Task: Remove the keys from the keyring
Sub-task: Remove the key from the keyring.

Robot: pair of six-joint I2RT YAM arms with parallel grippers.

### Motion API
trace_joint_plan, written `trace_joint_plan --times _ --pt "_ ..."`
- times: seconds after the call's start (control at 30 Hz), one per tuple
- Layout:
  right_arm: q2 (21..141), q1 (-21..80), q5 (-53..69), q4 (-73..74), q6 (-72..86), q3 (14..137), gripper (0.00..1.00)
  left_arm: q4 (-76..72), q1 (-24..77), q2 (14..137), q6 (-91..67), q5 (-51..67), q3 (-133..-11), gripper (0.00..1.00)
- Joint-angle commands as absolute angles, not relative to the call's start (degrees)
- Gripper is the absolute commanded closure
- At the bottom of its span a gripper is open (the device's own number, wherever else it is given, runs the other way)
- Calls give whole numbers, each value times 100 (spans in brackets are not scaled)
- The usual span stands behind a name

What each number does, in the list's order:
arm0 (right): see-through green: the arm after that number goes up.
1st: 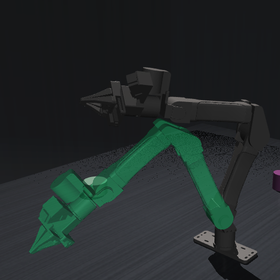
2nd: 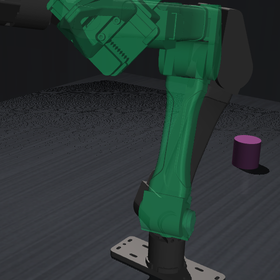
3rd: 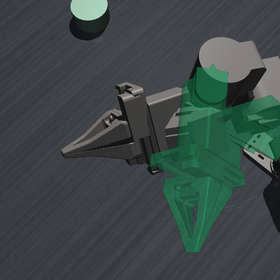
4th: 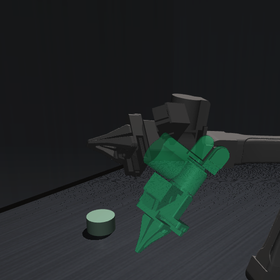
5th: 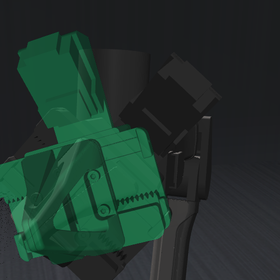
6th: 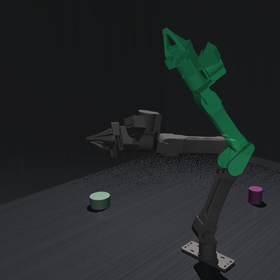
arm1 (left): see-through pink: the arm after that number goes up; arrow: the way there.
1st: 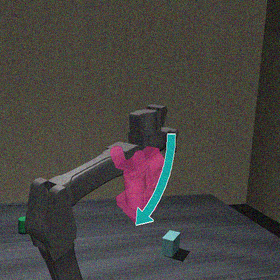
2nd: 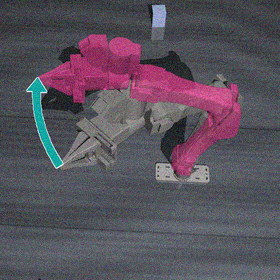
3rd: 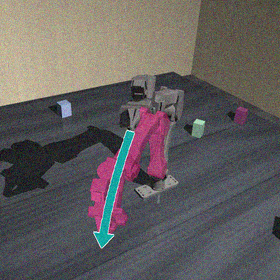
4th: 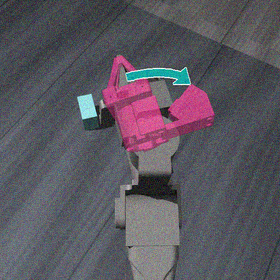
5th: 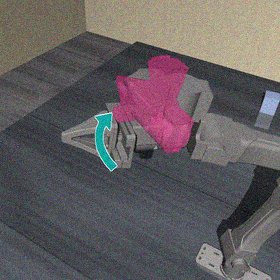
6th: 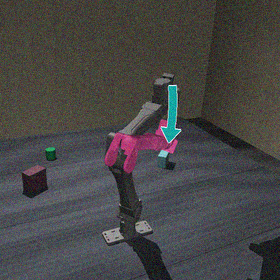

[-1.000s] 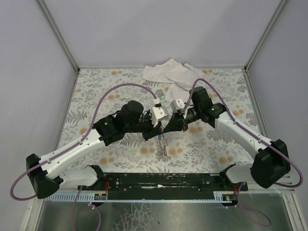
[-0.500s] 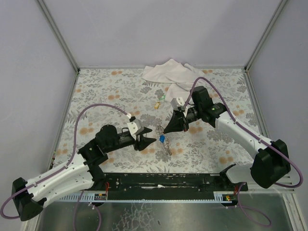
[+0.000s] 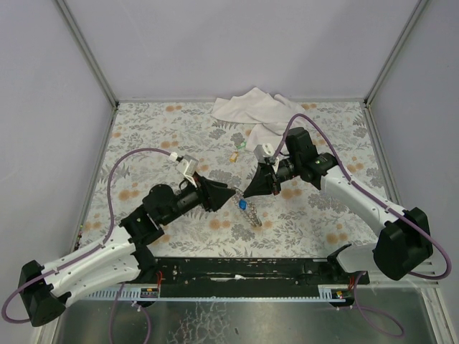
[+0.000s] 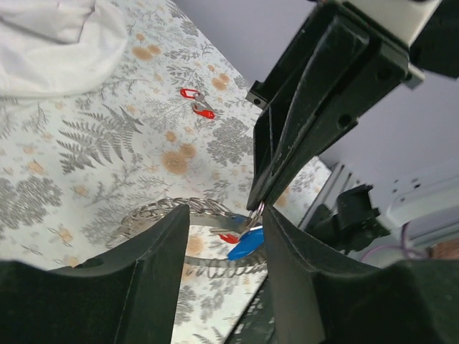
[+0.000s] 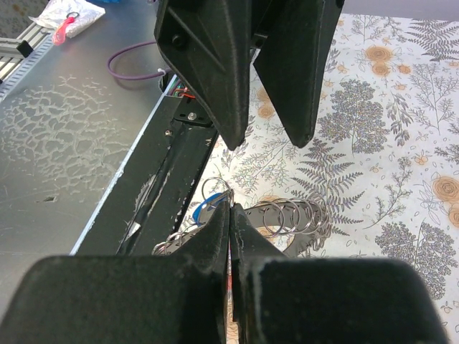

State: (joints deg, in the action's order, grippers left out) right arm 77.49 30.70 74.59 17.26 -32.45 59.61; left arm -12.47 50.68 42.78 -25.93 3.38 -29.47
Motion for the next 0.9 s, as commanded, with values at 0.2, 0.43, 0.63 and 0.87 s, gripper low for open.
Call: trace_joint_plan --times 0.2,0.43,0.63,0.87 --pt "7646 3048 7528 1494 -3152 6162 100 -85 5045 4575 -4855 325 -3763 62" --pt "7655 3041 7473 1477 -3150 6149 100 949 5250 4827 -5547 235 -4331 64" --pt "7656 3041 7440 1460 -3153 6146 100 1182 5491 5014 -5669 111 -4562 64" --pt "7630 3041 7392 1466 -3170 6135 100 1347 5553 5266 -5612 46 -4748 65"
